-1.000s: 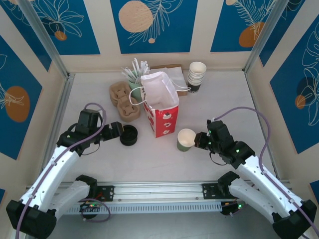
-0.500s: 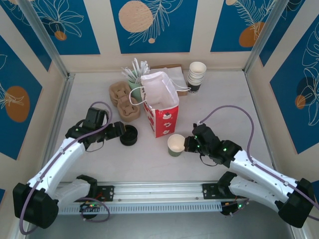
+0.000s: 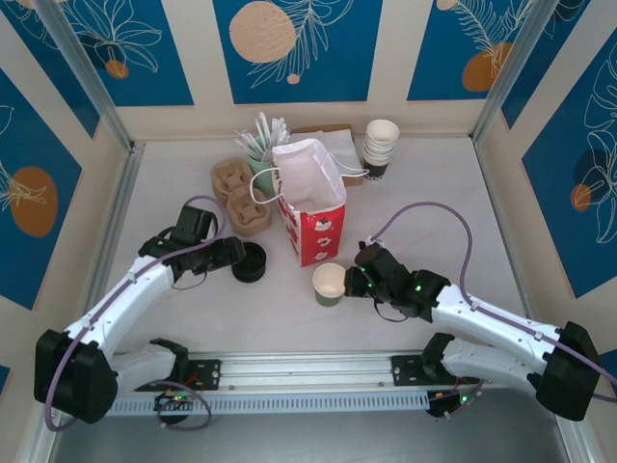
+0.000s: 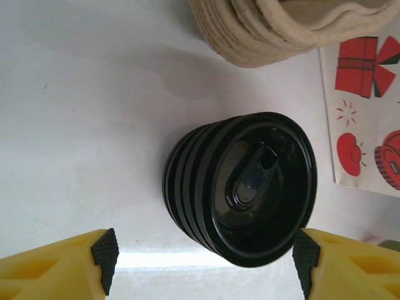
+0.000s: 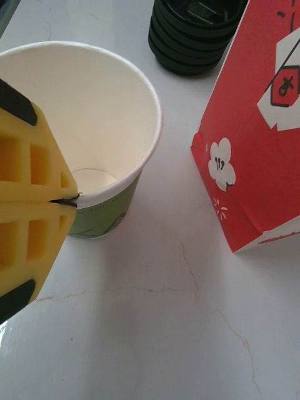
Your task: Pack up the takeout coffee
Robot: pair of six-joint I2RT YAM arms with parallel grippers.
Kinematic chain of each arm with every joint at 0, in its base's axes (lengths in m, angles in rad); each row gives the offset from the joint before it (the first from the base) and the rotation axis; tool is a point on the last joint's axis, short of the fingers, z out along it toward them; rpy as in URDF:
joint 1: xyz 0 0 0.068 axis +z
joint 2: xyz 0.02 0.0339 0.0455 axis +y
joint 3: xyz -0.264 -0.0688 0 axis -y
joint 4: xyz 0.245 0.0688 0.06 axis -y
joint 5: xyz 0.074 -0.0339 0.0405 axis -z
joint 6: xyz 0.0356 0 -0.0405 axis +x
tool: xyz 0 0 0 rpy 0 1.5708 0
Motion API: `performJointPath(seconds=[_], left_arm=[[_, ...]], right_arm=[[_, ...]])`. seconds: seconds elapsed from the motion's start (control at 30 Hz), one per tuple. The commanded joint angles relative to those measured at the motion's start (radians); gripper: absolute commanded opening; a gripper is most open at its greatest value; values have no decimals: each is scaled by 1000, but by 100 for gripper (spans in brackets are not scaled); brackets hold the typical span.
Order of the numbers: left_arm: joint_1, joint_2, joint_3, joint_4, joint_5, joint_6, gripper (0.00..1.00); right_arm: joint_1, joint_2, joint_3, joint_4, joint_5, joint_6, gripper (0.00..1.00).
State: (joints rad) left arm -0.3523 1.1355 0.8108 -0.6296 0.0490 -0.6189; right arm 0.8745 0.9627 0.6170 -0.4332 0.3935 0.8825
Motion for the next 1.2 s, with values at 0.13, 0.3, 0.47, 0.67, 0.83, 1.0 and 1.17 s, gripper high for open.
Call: performJointPath(seconds=[0.13, 0.3, 0.47, 0.67, 0.83, 1.0, 1.17], left_arm=[[-22, 53, 46, 18, -41, 29, 65], [-34, 97, 64, 23, -44, 40, 54], [-56, 140, 92, 14, -73, 57, 44], [-91, 190, 138, -35, -161, 74, 42], [-115, 222, 171, -74, -216, 83, 42], [-128, 247, 192, -81, -224, 85, 39], [-139, 268, 203, -91, -238, 88, 36]], right_arm=[[14, 26, 42, -7, 3, 14, 13], [14, 36, 84, -58, -7, 17, 35], [14, 16, 148, -137, -11, 8, 47], [8, -39, 216, -232, -6, -7, 51], [-5, -95, 250, -297, -8, -17, 52], [-37, -151, 248, -335, -25, -25, 52], [-75, -185, 238, -363, -46, -31, 52]])
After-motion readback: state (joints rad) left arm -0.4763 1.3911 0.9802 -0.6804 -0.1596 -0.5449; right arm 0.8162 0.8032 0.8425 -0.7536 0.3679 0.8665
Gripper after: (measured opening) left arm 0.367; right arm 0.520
